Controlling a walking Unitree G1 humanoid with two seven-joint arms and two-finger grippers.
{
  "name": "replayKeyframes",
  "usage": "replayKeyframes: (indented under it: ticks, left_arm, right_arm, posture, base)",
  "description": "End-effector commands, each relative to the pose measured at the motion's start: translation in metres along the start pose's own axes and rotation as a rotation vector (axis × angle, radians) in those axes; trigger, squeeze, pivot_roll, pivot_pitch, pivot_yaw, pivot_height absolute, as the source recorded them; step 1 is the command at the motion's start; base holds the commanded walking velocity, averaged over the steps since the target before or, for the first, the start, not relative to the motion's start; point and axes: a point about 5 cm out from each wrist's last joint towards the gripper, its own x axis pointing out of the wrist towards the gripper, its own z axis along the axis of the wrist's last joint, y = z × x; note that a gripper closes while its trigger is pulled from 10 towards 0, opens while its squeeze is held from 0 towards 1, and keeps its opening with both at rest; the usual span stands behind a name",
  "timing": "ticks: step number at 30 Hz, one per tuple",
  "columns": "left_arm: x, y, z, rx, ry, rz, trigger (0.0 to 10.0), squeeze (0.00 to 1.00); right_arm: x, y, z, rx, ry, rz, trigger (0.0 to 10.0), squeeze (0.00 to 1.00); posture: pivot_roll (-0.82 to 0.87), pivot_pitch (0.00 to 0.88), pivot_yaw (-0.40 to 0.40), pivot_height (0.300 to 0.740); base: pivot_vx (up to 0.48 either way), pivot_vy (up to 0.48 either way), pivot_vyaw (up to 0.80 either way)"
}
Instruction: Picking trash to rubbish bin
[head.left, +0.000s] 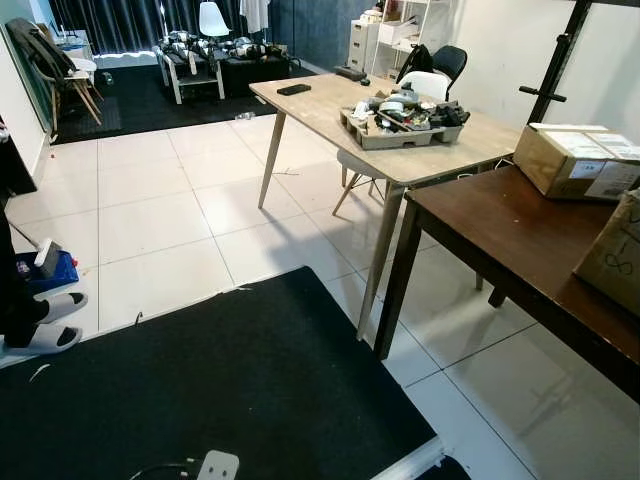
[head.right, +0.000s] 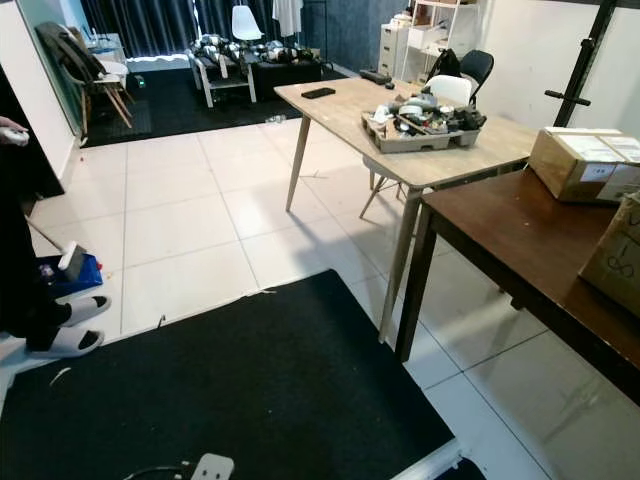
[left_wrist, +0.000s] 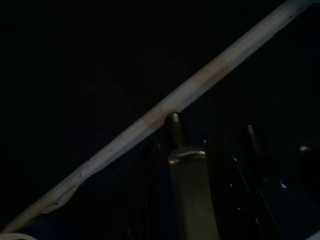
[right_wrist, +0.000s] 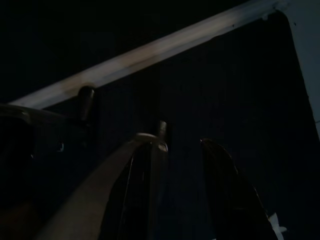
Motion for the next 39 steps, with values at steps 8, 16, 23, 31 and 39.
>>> replayKeyframes:
  ticks: [8, 16, 23, 31, 39]
  left_arm:
    - [-0.0008, 0.0071, -0.0002, -0.003, 0.006, 0.007, 10.0, 0.0]
    - [-0.0014, 0.009, -0.0004, 0.0, 0.002, 0.007, 10.0, 0.0]
    - [-0.0017, 0.0103, -0.0007, -0.001, 0.001, 0.015, 10.0, 0.0]
    - [-0.0024, 0.0093, -0.0035, 0.001, 0.004, 0.011, 10.0, 0.0]
    - [-0.0031, 0.0102, -0.0054, 0.001, 0.005, 0.014, 10.0, 0.0]
  right_arm:
    - [-0.0016, 0.005, -0.011, -0.004, 0.043, 0.012, 10.0, 0.0]
    - [-0.0003, 0.0088, -0.0089, -0.014, 0.043, 0.026, 10.0, 0.0]
    - [0.0002, 0.0077, -0.0071, -0.024, 0.042, 0.028, 10.0, 0.0]
    - [-0.0012, 0.0075, -0.0111, -0.029, 0.048, 0.03, 10.0, 0.0]
    - [-0.0013, 0.0087, -0.0118, -0.033, 0.048, 0.037, 10.0, 0.0]
  posture:
    - [-0.11, 0.145, 0.038, 0.74]
    - [-0.1, 0.136, 0.031, 0.74]
    - [-0.1, 0.13, 0.025, 0.74]
    - [-0.1, 0.132, 0.022, 0.74]
    - [-0.1, 0.131, 0.019, 0.74]
  base:
    - [0.39, 0.0, 0.0]
    - [0.391, 0.0, 0.0]
    - [0.391, 0.0, 0.0]
    - [0.388, 0.0, 0.0]
    - [0.381, 0.0, 0.0]
